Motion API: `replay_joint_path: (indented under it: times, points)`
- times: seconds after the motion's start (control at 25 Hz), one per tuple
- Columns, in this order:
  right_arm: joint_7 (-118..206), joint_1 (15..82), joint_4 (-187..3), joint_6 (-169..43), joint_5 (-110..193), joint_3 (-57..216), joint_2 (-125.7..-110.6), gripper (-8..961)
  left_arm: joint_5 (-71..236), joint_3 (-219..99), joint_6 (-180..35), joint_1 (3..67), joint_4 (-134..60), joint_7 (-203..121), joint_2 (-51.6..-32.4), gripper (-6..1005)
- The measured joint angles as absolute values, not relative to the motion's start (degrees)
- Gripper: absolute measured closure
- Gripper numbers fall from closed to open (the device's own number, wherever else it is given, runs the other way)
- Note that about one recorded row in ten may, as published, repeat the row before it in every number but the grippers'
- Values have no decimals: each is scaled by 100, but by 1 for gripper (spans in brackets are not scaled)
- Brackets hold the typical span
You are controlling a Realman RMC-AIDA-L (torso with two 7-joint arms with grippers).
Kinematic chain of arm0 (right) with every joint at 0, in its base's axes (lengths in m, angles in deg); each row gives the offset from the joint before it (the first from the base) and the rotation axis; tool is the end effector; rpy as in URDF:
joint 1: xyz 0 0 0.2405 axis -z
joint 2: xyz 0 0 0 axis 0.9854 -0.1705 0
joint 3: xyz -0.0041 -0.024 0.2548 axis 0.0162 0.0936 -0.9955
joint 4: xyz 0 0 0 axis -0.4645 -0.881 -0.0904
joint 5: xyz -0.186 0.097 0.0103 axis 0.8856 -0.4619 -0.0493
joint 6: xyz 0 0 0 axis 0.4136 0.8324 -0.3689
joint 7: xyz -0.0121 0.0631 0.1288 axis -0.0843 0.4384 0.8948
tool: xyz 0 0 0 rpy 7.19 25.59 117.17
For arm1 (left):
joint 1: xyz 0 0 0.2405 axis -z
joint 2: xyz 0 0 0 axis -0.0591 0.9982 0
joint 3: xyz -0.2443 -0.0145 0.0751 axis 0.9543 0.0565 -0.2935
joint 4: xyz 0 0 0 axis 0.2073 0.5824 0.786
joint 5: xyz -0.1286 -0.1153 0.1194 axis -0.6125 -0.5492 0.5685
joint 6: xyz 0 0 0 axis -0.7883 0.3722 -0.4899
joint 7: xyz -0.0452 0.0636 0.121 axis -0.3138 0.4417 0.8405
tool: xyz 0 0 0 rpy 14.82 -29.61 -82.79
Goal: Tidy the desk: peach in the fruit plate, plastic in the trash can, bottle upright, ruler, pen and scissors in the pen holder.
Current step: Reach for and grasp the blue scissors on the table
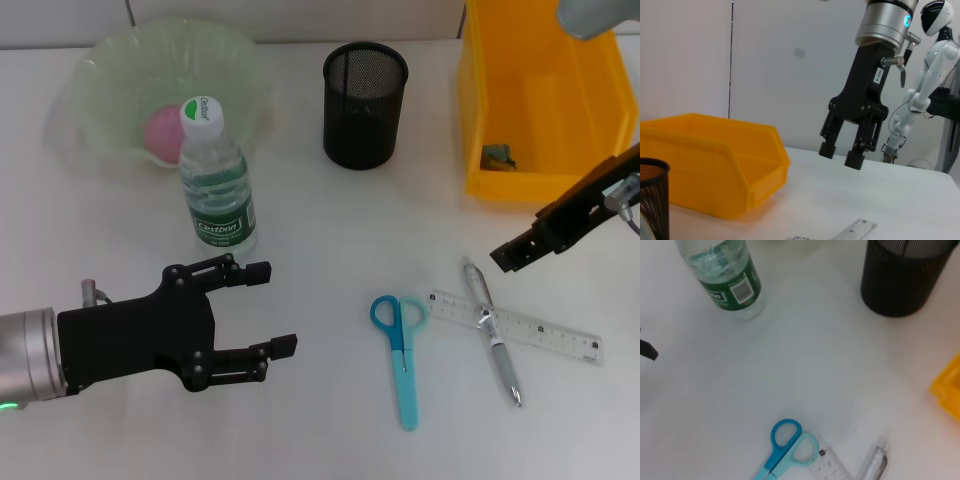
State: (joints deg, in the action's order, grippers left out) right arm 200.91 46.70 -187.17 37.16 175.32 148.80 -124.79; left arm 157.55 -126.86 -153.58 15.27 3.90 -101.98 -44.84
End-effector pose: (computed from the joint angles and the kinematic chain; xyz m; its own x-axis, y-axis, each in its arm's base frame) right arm 0.1355 0.3189 0.0457 0.6720 -0.7198 0.1740 -0.5948 -0.6646 -0.4523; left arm -0.2739 0.2488 -0.0285 0.8156 0.1325 0.5633 0.2569 -0.9552 -0.1472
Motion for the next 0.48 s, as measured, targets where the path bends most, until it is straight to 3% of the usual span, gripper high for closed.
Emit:
replay_joint_path:
  times: [0.48]
  points:
    - [21076,5116,-18632,3094,16840,15455,-12530,210,15802,-12528,-15330,1481,488,-10153,-4464,189]
